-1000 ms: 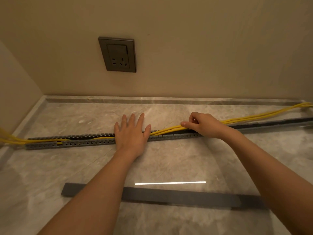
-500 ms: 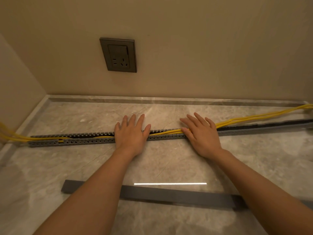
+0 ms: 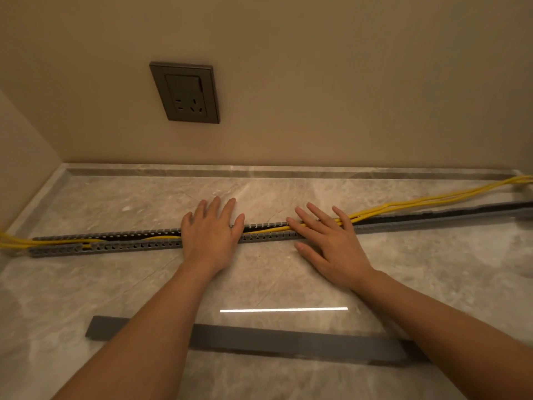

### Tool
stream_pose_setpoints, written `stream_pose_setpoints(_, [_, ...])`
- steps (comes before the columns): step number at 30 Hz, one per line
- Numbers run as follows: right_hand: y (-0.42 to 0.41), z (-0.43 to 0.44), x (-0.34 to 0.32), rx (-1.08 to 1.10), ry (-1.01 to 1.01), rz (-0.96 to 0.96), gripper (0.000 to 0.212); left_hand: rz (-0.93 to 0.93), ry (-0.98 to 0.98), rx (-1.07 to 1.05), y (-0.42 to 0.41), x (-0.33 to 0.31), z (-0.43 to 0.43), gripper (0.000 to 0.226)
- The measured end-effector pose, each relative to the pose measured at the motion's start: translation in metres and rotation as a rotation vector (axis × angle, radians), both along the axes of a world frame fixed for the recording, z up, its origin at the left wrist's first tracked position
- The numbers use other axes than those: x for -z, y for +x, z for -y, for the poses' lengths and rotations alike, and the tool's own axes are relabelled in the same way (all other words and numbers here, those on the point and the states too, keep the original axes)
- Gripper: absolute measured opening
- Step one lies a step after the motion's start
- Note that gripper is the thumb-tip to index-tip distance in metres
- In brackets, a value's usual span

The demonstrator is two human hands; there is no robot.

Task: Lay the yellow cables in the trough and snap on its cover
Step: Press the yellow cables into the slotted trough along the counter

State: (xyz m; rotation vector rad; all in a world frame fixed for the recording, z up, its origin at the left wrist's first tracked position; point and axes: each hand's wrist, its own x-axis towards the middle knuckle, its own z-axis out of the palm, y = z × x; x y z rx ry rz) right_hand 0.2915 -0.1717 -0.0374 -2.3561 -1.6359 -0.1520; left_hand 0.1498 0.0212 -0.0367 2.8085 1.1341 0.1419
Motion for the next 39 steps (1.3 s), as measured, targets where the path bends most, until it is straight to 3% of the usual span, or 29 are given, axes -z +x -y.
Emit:
stream_pose_setpoints(11, [-0.008,-0.002,-0.007,0.033,-0.075,-0.004,0.049,0.063,-0.018,0.053,-0.002,0.0,-0.001,0.047])
stream_pose_setpoints(17, [-0.011,-0.003,-0.016,0.062,-0.218,-0.057,0.051,-0.028,-0.052,0.049,0.002,-0.012,0.001,0.042])
stream_pose_setpoints(22, [-0.013,-0.003,-0.026,0.173,-0.028,-0.256,0.041,0.062,-0.03,0.18,0.014,-0.033,0.023,0.033])
stream_pose_setpoints(27, [-0.003,0.008,-0.032,0.115,0.071,-0.206,0.027,0.089,-0.127,0.27,0.045,-0.045,0.054,0.039])
stream_pose_setpoints(32, [0.03,0.029,-0.039,0.05,0.054,-0.142,0.025,0.104,-0.194,0.241,0.076,-0.042,0.088,0.039])
stream_pose_setpoints(39, [0.114,0.071,-0.041,-0.017,0.025,-0.157,0.025,0.244,-0.38,-0.022,0.126,-0.037,0.125,0.041])
